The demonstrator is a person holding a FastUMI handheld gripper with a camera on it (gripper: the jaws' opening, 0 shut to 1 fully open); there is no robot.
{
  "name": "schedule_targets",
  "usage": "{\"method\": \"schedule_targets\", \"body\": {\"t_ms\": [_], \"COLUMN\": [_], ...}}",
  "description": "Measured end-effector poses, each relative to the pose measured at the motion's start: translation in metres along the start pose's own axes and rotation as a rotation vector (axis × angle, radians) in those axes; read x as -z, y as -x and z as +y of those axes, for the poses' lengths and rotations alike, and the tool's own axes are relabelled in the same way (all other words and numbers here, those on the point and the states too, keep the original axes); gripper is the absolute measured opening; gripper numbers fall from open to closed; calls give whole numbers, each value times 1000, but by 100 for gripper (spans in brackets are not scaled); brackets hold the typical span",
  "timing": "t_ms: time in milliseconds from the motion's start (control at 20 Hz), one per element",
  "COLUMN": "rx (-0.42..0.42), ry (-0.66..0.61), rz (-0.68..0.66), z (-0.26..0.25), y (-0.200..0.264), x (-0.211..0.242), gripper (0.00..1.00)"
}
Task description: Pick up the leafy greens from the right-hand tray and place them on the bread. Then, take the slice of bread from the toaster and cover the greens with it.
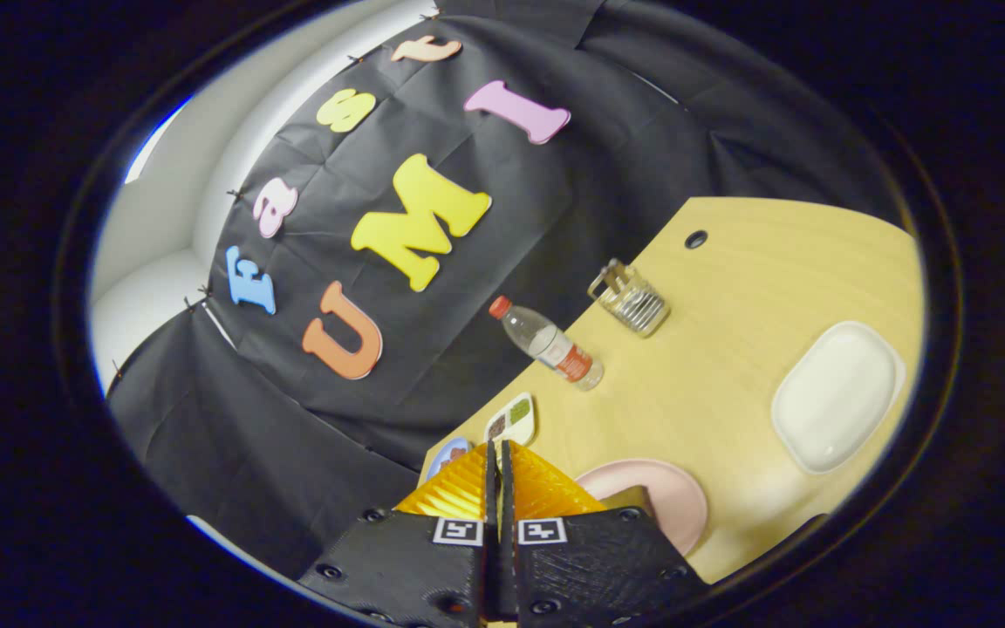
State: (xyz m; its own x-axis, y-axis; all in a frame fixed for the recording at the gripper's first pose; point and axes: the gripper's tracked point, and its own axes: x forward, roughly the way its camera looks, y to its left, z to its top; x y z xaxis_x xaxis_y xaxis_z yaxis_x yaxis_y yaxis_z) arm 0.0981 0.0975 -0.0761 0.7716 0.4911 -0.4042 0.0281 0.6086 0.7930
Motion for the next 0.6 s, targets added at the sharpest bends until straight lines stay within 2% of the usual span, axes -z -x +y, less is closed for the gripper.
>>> {"method": "schedule_targets", "body": {"t_ms": [200,350,600], "rx": [-42,-41,59], "ry": [-1,-30,16], "rz": [41,72,90], "z": [17,4,-52], "y": [-14,-29,-36], "x": [43,60,66], "gripper": [0,0,0]}}
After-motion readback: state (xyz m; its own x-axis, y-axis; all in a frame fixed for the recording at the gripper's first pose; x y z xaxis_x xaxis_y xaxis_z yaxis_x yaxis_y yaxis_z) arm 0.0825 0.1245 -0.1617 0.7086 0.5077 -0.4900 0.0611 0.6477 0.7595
